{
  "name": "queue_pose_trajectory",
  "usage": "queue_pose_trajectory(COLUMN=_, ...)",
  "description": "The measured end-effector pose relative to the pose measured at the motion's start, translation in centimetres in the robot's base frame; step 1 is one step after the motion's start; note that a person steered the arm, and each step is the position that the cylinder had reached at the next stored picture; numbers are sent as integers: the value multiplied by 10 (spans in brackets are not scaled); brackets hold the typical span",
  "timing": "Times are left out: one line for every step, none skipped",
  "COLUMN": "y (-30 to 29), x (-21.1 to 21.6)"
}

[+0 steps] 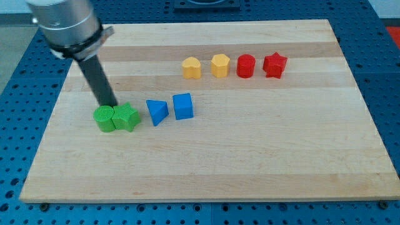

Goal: Push the blue cube slightly right

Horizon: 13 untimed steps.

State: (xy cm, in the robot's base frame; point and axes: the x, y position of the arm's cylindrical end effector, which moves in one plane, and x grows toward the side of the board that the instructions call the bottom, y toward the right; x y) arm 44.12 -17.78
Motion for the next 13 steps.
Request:
queue_pose_trajectory(y=25, x=-19)
queue_pose_trajectory(y=56, x=-16)
queue_pose_trajectory(y=62, x=-8)
queue_pose_trajectory(y=70, x=-2)
queue_pose_trajectory(y=89, x=0)
queue_pose_trajectory(y=107, x=0)
queue_pose_trajectory(y=131, x=0)
queue_pose_trajectory(y=152, x=0)
queue_pose_trajectory(y=162, x=0)
queue_pose_trajectory(y=171, x=-1)
queue_pose_trajectory(y=170, x=-1)
queue_pose_trajectory(y=170, x=-1)
queue_pose_trajectory(y=176, x=-1)
